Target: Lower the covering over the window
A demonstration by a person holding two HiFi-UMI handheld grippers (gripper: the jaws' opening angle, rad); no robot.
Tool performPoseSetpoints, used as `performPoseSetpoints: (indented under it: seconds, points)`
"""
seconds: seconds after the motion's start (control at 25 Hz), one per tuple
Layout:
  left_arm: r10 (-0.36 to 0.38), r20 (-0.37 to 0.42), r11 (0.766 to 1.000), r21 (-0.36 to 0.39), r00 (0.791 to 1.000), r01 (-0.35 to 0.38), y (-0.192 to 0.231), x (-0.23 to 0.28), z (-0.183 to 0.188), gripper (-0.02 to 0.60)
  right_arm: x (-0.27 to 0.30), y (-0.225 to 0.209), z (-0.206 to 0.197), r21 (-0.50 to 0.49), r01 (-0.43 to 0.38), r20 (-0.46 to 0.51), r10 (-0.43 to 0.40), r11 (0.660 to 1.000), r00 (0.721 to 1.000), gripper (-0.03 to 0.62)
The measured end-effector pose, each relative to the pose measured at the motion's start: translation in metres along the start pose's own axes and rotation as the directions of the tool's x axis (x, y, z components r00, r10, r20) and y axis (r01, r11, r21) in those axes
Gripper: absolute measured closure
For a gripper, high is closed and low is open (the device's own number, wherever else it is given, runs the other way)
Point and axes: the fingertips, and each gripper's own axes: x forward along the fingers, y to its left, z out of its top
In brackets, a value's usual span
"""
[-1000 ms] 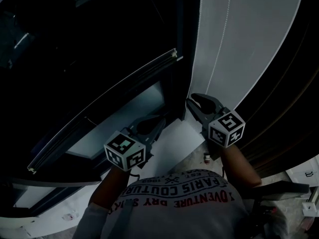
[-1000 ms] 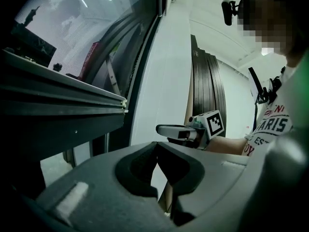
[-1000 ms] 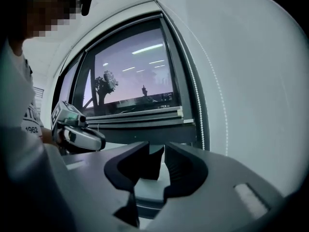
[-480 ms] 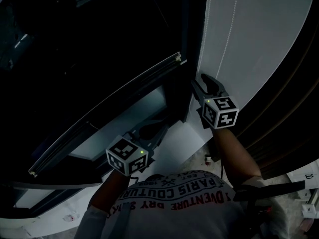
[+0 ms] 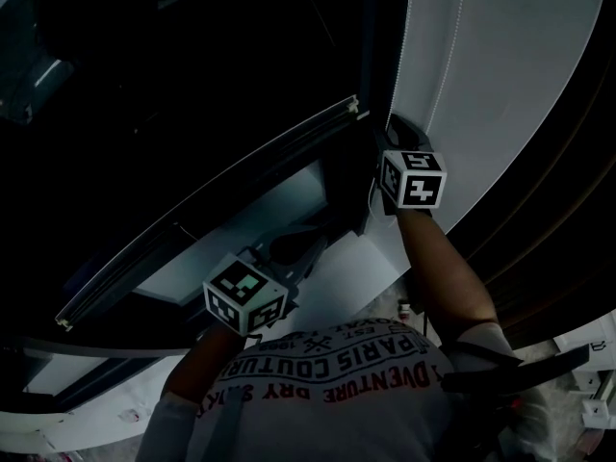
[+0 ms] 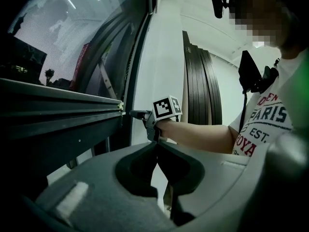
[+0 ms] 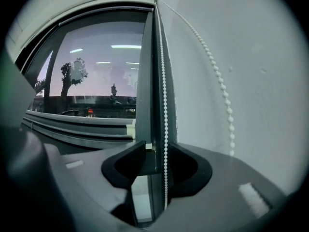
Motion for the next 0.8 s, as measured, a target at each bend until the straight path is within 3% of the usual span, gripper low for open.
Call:
performPoseSetpoints:
  seconds: [0.16, 0.32, 0.4, 0.6, 0.8]
  points:
    - [0.013, -0.013, 1.0, -0.001, 1.0, -0.013, 0.005, -0.006, -0.003, 0.578, 0.007, -0.003, 0.003, -0.023, 0.027, 0.004, -0.027, 0.999, 1.0, 0.48]
    - [0.009, -0.015, 1.0, -0.01, 1.0, -0.009, 0.004, -0.01, -0.002, 0.578, 0.004, -0.004, 0.001, -0.039, 0.051, 0.012, -0.051, 0.998, 0.999, 0.587]
    - [0.011, -0.003, 1.0, -0.01, 1.0, -0.011, 0.004, -0.012, 0.0, 0.578, -0.001, -0.001, 0.001, -0.029, 0.035, 0.017, -0.034, 0.999, 0.999, 0.588]
    - [0.003, 0.009, 0.999, -0.054, 1.0, -0.002, 0.001, -0.011, -0.008, 0.578, -0.029, 0.012, -0.001, -0.021, -0.044, 0.036, 0.045, 0.999, 0.998, 0.589]
    - [-0.035, 0.009, 0.995, -0.094, 0.999, 0.036, -0.01, -0.011, -0.015, 0.578, -0.069, 0.04, -0.003, 0.033, -0.226, 0.05, 0.225, 0.973, 0.973, 0.588]
